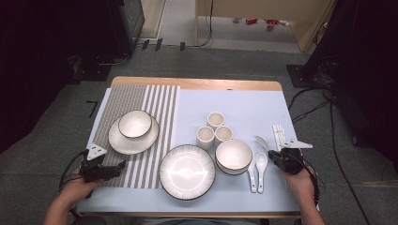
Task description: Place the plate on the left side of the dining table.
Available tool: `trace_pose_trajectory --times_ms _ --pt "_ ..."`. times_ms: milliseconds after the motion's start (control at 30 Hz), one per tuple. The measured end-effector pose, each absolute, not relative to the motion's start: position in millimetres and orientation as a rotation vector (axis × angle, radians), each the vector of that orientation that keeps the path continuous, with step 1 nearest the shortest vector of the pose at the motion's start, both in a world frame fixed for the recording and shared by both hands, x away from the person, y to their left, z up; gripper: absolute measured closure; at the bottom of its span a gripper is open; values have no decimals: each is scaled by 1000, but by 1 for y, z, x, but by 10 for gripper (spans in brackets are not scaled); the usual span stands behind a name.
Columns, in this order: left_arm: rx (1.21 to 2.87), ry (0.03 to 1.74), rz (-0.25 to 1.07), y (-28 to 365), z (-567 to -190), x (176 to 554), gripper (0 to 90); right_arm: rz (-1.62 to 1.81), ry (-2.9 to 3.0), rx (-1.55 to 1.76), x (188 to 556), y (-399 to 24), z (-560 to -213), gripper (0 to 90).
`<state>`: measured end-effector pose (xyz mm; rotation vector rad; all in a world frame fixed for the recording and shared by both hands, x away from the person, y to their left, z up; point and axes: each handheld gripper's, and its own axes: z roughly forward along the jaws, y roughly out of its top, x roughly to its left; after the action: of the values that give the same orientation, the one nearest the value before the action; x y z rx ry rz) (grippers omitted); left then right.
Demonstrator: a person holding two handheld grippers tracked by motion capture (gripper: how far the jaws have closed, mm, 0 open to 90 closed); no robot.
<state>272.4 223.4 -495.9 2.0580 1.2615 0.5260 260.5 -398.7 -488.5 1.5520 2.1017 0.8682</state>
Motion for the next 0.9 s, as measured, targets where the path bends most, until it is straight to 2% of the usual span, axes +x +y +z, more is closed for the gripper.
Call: trace_pose_trajectory --times_ms 900 --pt "2054 1278 537 221 -496 272 79 972 2066 1612 276 -410 -480 855"
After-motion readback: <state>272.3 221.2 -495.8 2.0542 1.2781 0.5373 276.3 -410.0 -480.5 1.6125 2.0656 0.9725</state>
